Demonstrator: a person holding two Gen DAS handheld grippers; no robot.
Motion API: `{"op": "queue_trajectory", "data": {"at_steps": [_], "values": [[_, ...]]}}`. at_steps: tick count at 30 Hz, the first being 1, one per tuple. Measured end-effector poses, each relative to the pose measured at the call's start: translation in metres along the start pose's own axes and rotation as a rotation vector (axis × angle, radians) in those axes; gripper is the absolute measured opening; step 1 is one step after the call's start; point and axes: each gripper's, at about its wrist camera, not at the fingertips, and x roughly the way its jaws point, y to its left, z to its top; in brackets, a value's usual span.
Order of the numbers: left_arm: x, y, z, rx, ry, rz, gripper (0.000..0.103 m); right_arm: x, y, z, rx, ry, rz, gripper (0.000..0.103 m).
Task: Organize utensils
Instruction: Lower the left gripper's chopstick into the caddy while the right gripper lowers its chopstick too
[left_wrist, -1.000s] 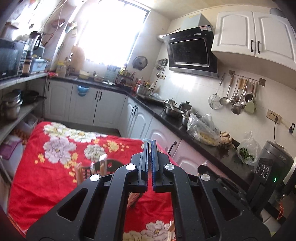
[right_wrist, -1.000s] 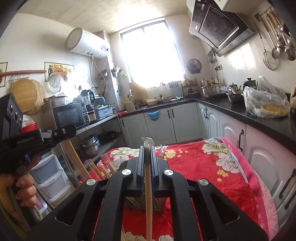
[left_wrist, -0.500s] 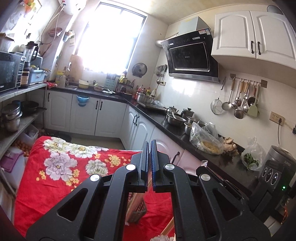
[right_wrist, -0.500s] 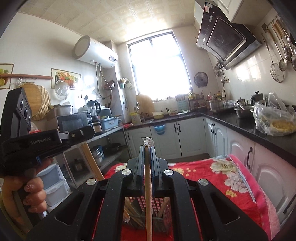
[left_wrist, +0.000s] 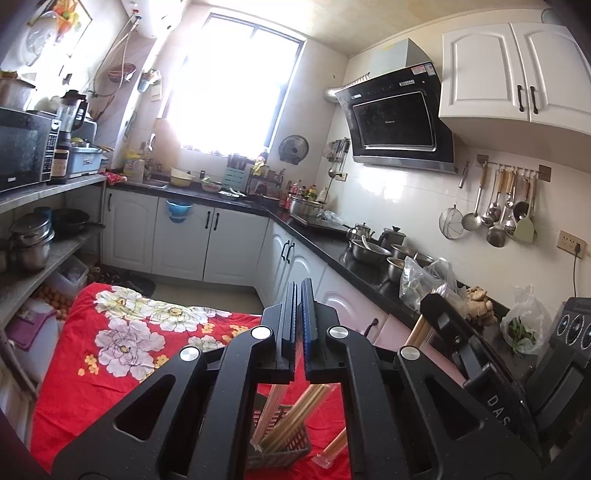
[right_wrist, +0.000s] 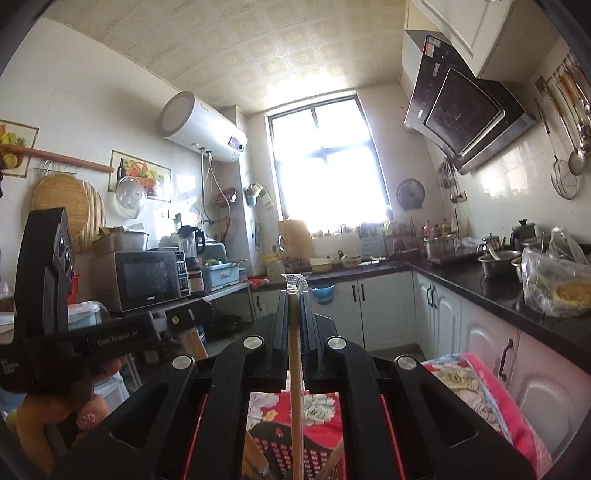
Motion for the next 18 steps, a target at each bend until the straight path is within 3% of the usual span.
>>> {"op": "queue_trajectory", "data": {"at_steps": [8,18], "values": [[0.017,0.014,-0.004,-0.026,0.003,0.010,0.001,0.022,-0.004,-0.003,-0.021,-0.012,-0.012,0.006],[0.036,0.020,-0.024,-0.034,0.029,0.005,0.001,0.038,-0.008,-0.037,-0.071,-0.002,-0.019,0.006]]}}
